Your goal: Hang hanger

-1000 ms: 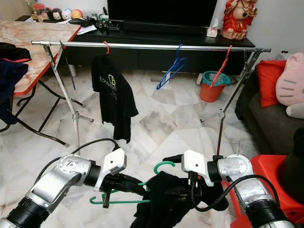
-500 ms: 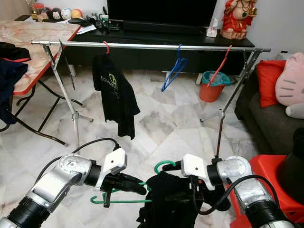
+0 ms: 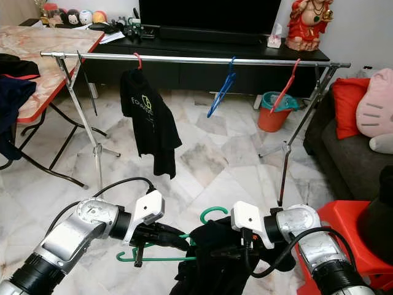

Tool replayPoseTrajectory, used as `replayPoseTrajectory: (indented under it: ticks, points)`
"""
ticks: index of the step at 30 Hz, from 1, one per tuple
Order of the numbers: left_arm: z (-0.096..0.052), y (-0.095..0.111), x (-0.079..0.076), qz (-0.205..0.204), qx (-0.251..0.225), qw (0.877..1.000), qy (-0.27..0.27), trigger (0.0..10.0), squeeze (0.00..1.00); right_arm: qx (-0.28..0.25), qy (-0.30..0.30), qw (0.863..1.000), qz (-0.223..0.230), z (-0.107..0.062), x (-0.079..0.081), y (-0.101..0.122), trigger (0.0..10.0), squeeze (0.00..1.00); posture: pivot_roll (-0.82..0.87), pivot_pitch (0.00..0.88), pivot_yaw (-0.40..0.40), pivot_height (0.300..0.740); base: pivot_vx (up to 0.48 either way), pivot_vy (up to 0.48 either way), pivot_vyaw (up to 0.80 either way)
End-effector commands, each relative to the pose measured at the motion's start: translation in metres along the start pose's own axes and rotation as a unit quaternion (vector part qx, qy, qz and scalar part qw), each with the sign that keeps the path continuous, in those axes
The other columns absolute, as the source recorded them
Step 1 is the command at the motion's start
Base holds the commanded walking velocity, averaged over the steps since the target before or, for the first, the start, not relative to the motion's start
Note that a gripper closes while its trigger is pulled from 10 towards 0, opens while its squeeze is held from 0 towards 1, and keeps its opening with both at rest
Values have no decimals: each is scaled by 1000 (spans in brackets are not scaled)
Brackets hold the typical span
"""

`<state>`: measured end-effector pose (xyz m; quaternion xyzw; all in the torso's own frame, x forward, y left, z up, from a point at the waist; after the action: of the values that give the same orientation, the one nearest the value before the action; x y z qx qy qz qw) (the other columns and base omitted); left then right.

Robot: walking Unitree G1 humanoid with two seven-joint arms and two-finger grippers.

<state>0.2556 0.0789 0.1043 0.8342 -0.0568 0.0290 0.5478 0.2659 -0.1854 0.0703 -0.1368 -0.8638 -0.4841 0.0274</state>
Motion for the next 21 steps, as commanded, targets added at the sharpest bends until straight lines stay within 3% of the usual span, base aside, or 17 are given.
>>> replayPoseTrajectory:
  ticks: [1, 21]
  points:
    - [3, 11, 3, 23, -15, 1000, -6, 10000, 0, 1, -4, 1000, 2, -1, -1, 0, 0, 0, -119, 0, -100, 740, 0, 0, 0]
    - [5, 12, 4, 26, -18, 1000, -6, 10000, 0, -1, -12, 1000, -1, 3, -3, 2, 0, 0, -121, 0, -99, 740, 0, 0, 0]
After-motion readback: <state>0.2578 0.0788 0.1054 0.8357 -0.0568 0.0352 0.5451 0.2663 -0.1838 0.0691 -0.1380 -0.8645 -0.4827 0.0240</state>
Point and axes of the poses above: a point about 5 cm out from each wrist's last joint towards the gripper, its own z axis pointing out of the wrist towards the gripper, its own y axis along the axis of the wrist's last joint, x = y × z, the point moved 1 cm from there along z, pointing out of the wrist towards the gripper, and after that the axes turned 13 degrees about z, right-handed, at the moved point
